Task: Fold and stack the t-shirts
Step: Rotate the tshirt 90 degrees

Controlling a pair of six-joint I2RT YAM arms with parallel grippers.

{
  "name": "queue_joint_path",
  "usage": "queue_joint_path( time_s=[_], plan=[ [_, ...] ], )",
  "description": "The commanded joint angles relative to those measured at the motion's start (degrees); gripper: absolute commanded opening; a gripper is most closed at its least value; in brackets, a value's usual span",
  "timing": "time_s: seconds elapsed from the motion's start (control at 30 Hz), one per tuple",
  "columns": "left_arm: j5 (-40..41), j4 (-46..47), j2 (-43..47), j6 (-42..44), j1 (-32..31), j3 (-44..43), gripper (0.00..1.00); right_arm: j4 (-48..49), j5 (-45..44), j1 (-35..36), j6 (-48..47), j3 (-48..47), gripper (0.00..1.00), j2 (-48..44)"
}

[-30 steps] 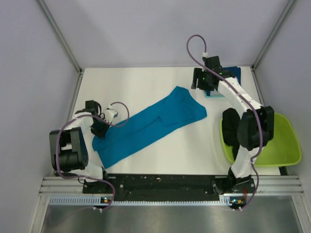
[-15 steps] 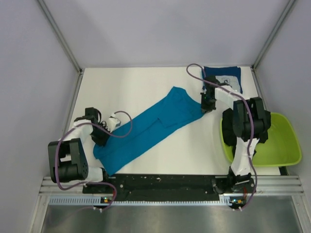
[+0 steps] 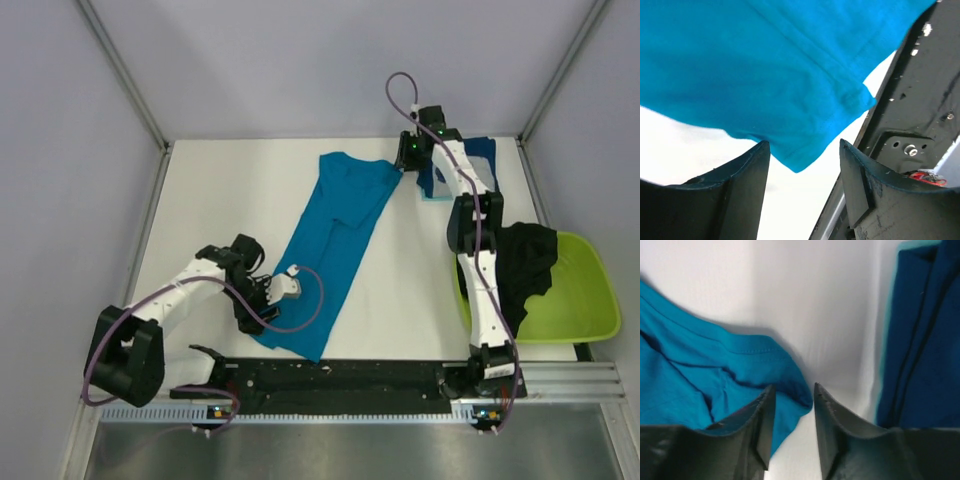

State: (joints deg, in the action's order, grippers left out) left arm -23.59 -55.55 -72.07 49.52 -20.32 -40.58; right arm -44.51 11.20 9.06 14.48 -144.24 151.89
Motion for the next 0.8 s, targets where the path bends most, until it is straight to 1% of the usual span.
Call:
queue_joint_path(
  time_s=[0.0, 0.07, 0.13, 0.3, 0.33, 0.4, 0.47, 0.53, 0.63, 0.7, 0.77],
  plan=[
    [-2.4, -4.0, 0.4, -0.6, -4.1, -3.6, 0.62, 2.0, 1.7, -0.7, -2.6, -3.7, 0.46, -0.1],
    [-2.0, -5.2, 0.9, -0.1, -4.6, -4.9, 0.62, 2.3, 1.9, -0.8, -4.2, -0.8, 0.54, -3.6],
    [-1.5, -5.9, 1.8, 0.7, -4.6, -6.1, 0.62, 3.4, 3.1, -0.6, -5.9, 3.9, 0.6, -8.9],
    [2.8, -5.8, 3.7, 3.9, -4.6, -7.7, 0.62, 6.8, 5.4, 1.4, -12.2, 18.3, 0.72, -25.5],
    [2.7, -5.4, 4.1, 6.4, -4.4, -6.9, 0.61, 8.2, 5.9, 2.4, -13.5, 22.6, 0.73, -29.8],
    [0.8, -1.8, 4.6, 9.4, -3.3, -3.9, 0.61, 15.4, 8.3, 5.4, -18.0, 36.7, 0.73, -39.0],
    [-1.8, 1.8, 5.2, 11.4, -1.7, -0.7, 0.62, 24.7, 12.0, 9.2, -21.5, 51.9, 0.73, -49.5],
    [-3.6, 4.8, 5.9, 13.6, 1.3, 1.7, 0.62, 33.4, 17.9, 13.6, -25.6, 67.4, 0.73, -62.3],
    [-1.7, 8.8, 5.9, 13.2, 4.3, 3.7, 0.63, 45.7, 23.6, 22.5, -31.5, 85.4, 0.72, -75.4],
    [-0.4, 9.6, 5.1, 13.7, 4.9, 5.0, 0.62, 48.9, 25.3, 30.3, -38.4, 95.0, 0.72, -81.1],
    [0.7, 11.2, 4.3, 14.0, 5.0, 7.0, 0.59, 47.5, 25.4, 39.2, -47.7, 100.8, 0.72, -84.6]
  ],
)
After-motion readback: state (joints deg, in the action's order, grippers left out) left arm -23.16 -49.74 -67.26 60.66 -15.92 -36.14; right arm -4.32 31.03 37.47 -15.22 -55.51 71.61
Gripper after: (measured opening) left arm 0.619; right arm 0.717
